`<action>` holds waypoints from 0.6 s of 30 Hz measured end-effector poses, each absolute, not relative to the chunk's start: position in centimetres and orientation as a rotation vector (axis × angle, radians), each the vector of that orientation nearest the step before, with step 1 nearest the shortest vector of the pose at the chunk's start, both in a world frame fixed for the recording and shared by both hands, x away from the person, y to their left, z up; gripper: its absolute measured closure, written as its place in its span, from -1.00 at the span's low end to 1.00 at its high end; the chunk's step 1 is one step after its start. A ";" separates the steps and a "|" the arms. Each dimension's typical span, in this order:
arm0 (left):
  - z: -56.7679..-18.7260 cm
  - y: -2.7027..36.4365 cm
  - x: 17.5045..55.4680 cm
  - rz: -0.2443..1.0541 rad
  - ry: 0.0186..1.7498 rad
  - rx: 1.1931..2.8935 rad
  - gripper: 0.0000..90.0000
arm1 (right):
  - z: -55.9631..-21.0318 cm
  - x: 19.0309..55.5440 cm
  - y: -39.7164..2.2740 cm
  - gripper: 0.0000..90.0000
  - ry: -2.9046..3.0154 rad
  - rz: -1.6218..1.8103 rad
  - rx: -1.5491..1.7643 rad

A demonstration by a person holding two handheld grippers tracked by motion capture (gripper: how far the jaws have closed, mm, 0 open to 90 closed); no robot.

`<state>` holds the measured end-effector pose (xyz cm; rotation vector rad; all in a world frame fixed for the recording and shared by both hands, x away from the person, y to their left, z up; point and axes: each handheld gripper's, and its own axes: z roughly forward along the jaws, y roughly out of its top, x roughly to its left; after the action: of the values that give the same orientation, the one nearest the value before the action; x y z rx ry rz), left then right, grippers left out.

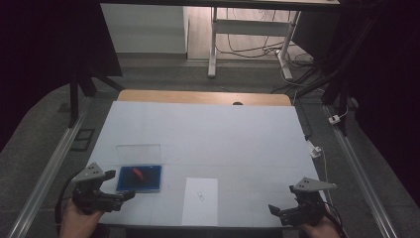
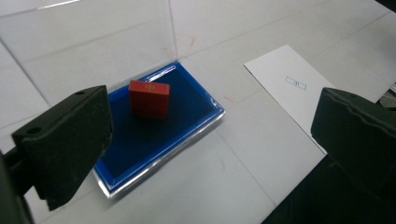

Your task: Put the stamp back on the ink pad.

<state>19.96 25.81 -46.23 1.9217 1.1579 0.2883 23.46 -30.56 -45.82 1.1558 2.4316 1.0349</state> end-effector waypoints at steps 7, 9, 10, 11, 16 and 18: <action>-46.7 26.5 18.8 0.303 1.172 1.914 -1.00 | -45.8 23.5 -30.6 -1.00 2.431 1.034 1.158; -46.9 26.7 18.5 0.300 1.180 1.916 -1.00 | -45.8 23.5 -30.6 -1.00 2.431 1.034 1.159; -46.9 26.8 18.3 0.302 1.184 1.916 -1.00 | -45.8 23.5 -30.5 -1.00 2.431 1.033 1.160; -47.0 26.9 18.2 0.302 1.190 1.919 -1.00 | -45.8 23.5 -30.5 -1.00 2.432 1.031 1.160; -47.6 27.4 17.5 0.311 1.224 1.937 -1.00 | -45.8 23.4 -30.5 -1.00 2.431 1.027 1.158; -47.8 27.5 17.3 0.306 1.235 1.944 -1.00 | -45.8 23.4 -30.5 -1.00 2.432 1.028 1.158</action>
<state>17.30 27.51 -47.81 1.9444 1.2350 0.3059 23.45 -30.45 -45.83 1.1581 2.4315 1.0281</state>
